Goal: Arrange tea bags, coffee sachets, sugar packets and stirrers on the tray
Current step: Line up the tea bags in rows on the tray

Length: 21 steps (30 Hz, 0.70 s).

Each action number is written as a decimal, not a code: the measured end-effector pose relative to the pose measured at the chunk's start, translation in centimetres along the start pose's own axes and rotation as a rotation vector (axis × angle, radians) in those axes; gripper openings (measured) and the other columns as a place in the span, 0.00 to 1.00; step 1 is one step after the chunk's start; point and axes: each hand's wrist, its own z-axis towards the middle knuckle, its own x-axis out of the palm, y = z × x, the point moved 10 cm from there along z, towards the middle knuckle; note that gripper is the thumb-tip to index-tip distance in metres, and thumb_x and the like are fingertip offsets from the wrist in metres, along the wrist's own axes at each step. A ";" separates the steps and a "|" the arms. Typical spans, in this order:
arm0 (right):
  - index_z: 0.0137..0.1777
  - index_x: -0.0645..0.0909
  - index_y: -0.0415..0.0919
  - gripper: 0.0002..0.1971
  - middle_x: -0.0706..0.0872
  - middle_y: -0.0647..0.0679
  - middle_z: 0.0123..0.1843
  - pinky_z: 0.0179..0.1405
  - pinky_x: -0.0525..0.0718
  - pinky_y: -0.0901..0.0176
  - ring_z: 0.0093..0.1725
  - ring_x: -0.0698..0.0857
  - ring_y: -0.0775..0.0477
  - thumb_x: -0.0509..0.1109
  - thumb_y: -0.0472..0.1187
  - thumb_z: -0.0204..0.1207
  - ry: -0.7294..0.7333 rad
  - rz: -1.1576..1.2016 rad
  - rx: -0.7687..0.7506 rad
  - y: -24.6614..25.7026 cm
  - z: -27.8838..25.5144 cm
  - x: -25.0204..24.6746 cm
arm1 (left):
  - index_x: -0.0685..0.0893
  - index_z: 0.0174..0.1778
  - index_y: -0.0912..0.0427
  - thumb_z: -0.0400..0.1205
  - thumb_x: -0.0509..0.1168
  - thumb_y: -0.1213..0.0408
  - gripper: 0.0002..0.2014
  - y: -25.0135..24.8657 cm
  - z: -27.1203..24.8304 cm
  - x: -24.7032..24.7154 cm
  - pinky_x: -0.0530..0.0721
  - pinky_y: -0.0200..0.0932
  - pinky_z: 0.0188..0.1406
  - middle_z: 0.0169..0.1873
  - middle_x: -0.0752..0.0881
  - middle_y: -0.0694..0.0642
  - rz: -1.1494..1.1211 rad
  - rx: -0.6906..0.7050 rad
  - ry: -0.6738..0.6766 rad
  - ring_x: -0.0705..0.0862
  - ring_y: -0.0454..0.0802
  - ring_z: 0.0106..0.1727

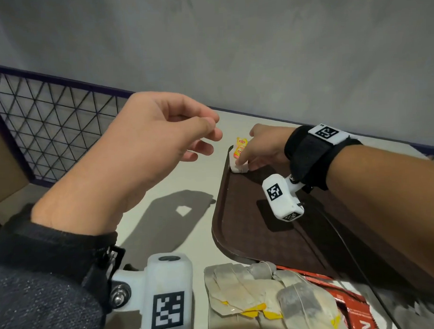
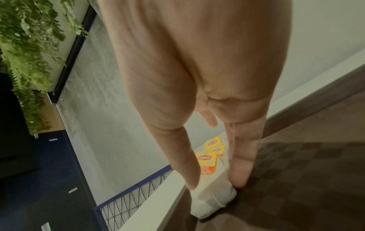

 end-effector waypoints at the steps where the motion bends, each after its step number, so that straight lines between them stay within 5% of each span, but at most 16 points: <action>1: 0.60 0.69 0.39 0.27 0.82 0.30 0.65 0.42 0.93 0.48 0.57 0.89 0.32 0.77 0.18 0.69 -0.002 0.027 0.002 -0.1 0.0 0.0 | 0.92 0.46 0.58 0.84 0.71 0.70 0.05 0.0 0.0 0.1 0.90 0.50 0.50 0.39 0.95 0.54 0.006 0.003 0.000 0.94 0.57 0.44; 4: 0.59 0.73 0.33 0.24 0.82 0.30 0.65 0.52 0.92 0.43 0.61 0.88 0.32 0.79 0.20 0.69 -0.019 0.004 0.015 -0.3 -0.3 -0.2 | 0.92 0.46 0.58 0.84 0.70 0.70 0.05 -0.2 0.0 0.2 0.91 0.48 0.49 0.39 0.95 0.54 0.023 0.011 0.002 0.94 0.52 0.41; 8: 0.76 0.69 0.34 0.38 0.83 0.31 0.64 0.56 0.91 0.42 0.60 0.89 0.34 0.84 0.27 0.68 0.005 -0.112 0.033 -0.6 -0.9 -0.1 | 0.91 0.46 0.58 0.84 0.71 0.69 0.05 -0.2 -0.1 0.3 0.90 0.42 0.45 0.40 0.95 0.54 0.041 0.013 0.006 0.94 0.51 0.40; 14: 0.49 0.77 0.31 0.15 0.87 0.28 0.61 0.59 0.91 0.42 0.58 0.90 0.33 0.81 0.25 0.71 0.030 -0.246 0.049 -0.9 -0.6 0.8 | 0.91 0.48 0.60 0.84 0.71 0.68 0.04 -0.2 0.0 0.2 0.90 0.43 0.46 0.40 0.95 0.55 0.056 0.026 0.008 0.94 0.52 0.41; 18: 0.49 0.81 0.31 0.14 0.87 0.29 0.60 0.57 0.91 0.41 0.54 0.91 0.33 0.83 0.31 0.71 0.033 -0.305 0.056 -1.1 0.0 0.7 | 0.91 0.48 0.60 0.85 0.70 0.68 0.04 -0.3 -0.2 0.4 0.90 0.44 0.45 0.40 0.95 0.55 0.076 0.036 0.015 0.94 0.53 0.41; 21: 0.61 0.79 0.32 0.24 0.84 0.35 0.49 0.49 0.91 0.45 0.43 0.87 0.37 0.83 0.43 0.73 -0.018 -0.444 -0.036 0.9 -2.2 -0.6 | 0.90 0.50 0.59 0.85 0.70 0.67 0.04 -0.4 -0.3 0.5 0.90 0.44 0.45 0.41 0.95 0.54 0.092 0.046 0.022 0.95 0.54 0.44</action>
